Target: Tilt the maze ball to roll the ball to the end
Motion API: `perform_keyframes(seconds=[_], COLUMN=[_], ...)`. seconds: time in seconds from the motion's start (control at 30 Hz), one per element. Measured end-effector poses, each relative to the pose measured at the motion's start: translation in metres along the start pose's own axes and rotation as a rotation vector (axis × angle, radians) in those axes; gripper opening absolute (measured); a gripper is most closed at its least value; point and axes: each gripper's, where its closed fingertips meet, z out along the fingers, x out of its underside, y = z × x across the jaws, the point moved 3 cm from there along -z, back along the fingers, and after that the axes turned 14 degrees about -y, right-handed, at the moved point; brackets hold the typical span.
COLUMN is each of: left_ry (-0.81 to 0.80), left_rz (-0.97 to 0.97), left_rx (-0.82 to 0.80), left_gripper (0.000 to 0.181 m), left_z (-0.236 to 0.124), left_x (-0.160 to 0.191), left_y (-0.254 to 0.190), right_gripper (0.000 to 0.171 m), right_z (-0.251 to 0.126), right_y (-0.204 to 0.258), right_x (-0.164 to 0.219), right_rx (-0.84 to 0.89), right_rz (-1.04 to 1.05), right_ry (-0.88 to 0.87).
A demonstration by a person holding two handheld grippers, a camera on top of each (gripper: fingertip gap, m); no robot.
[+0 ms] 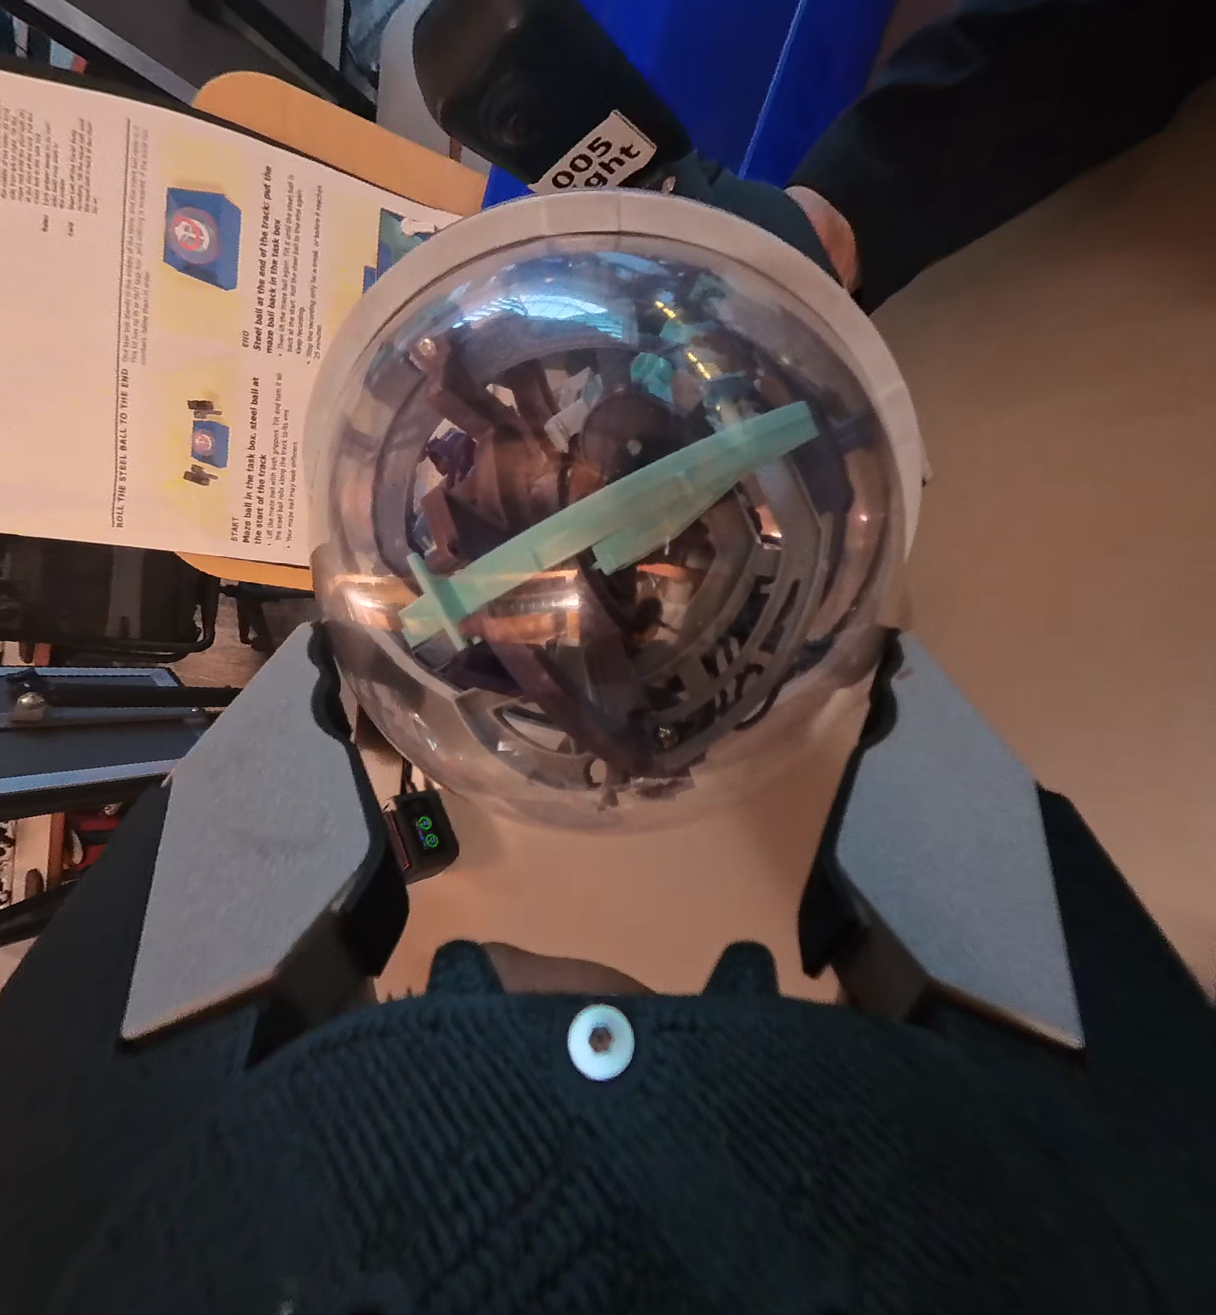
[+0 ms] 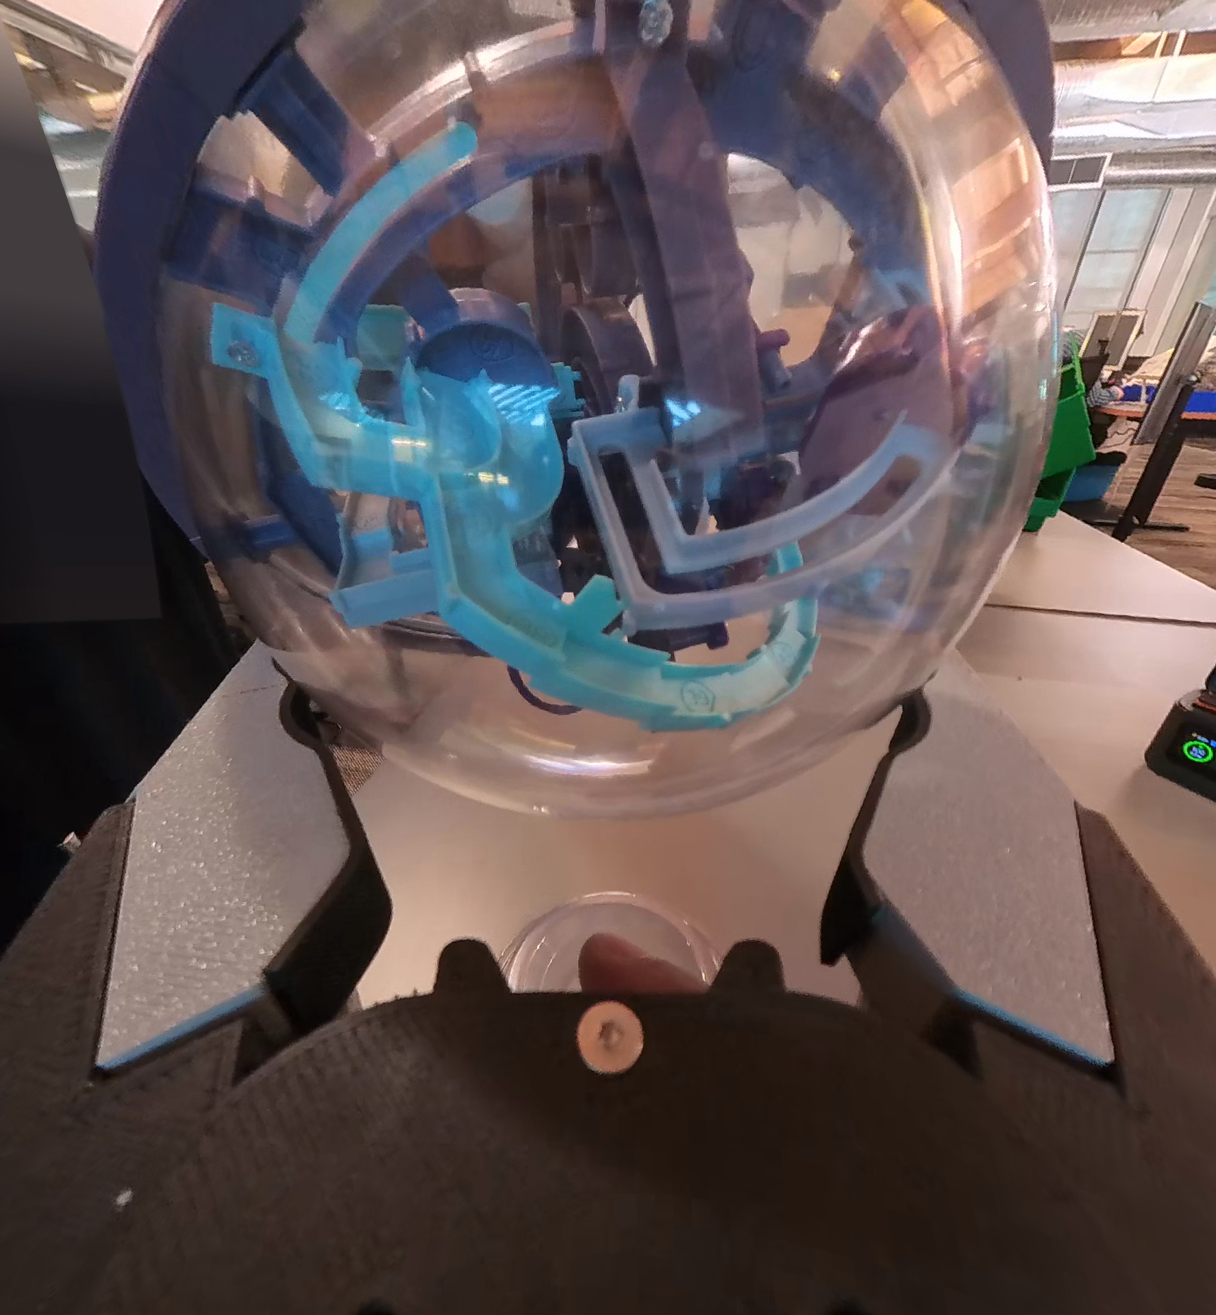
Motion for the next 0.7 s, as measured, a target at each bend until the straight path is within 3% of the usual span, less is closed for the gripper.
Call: perform_keyframes(seconds=[0.7], left_ry=[-0.004], left_rz=[-0.010], left_rx=[0.006], left_gripper=[0.144], left_z=[0.0063], left_x=[-0.0029], left_y=[-0.0014], right_gripper=[0.157], right_z=[-0.0059], right_y=[0.0017], right_x=[-0.0007], right_rx=[0.012], right_rz=[0.010], right_ry=[-0.006])
